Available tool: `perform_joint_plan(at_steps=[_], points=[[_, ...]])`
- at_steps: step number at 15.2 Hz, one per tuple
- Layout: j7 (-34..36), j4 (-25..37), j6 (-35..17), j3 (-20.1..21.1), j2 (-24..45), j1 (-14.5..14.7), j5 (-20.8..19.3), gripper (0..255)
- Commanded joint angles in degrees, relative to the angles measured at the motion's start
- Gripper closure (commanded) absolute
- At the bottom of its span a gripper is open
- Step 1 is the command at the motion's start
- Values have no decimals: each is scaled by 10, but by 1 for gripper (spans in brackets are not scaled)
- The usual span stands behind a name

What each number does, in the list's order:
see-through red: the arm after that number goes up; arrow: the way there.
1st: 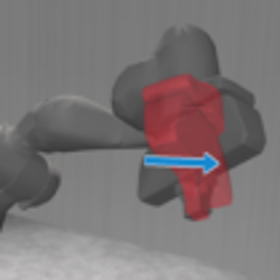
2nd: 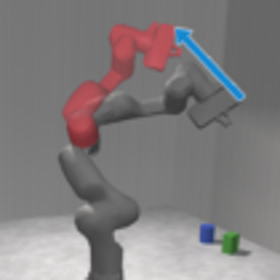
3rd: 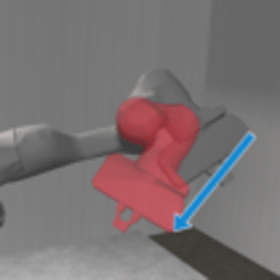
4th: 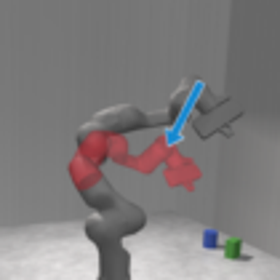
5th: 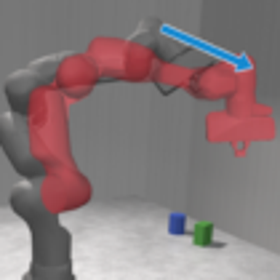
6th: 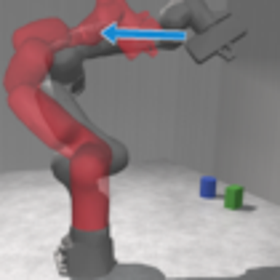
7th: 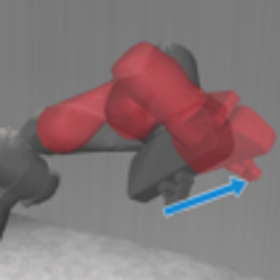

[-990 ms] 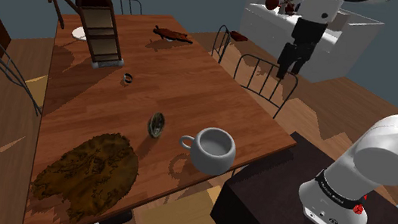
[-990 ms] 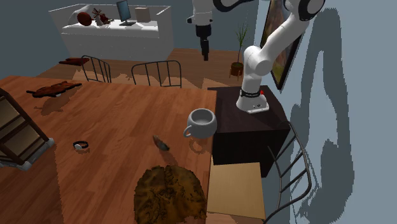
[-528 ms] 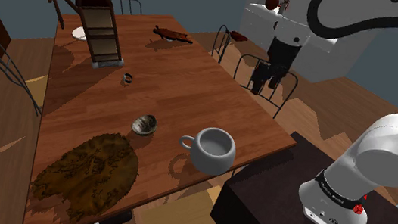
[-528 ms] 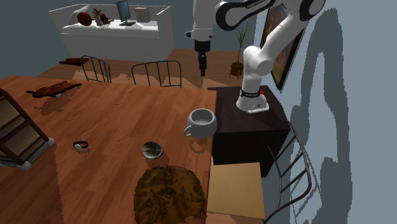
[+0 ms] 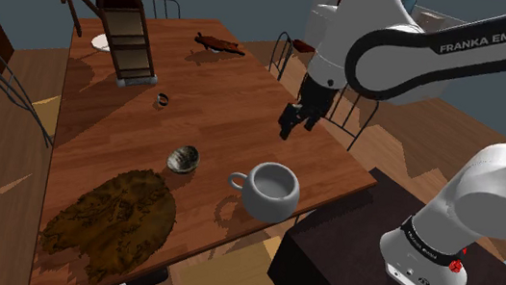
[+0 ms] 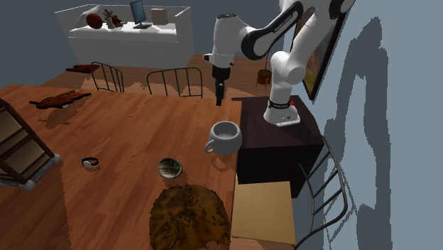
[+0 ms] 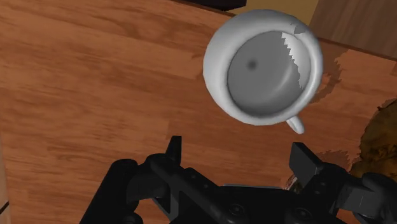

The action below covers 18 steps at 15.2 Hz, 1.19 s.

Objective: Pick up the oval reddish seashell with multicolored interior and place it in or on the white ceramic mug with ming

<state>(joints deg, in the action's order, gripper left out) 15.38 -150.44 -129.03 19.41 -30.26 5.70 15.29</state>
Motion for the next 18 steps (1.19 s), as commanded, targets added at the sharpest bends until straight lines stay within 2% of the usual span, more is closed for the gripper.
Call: perform_joint_plan(at_steps=[1,5,7,9,11,13,15,18], points=[[27,2,-54,28,37,0,0,0],[93,23,-147,88,119,-15,-31,0],[139,39,-190,121,164,-32,-66,0],[199,60,-227,155,212,-55,-124,0],[280,85,-257,186,265,-80,-211,0],[381,117,-274,201,323,-92,-327,0],[482,157,-276,187,381,-74,-444,0],[593,224,-270,133,455,-8,-568,0]])
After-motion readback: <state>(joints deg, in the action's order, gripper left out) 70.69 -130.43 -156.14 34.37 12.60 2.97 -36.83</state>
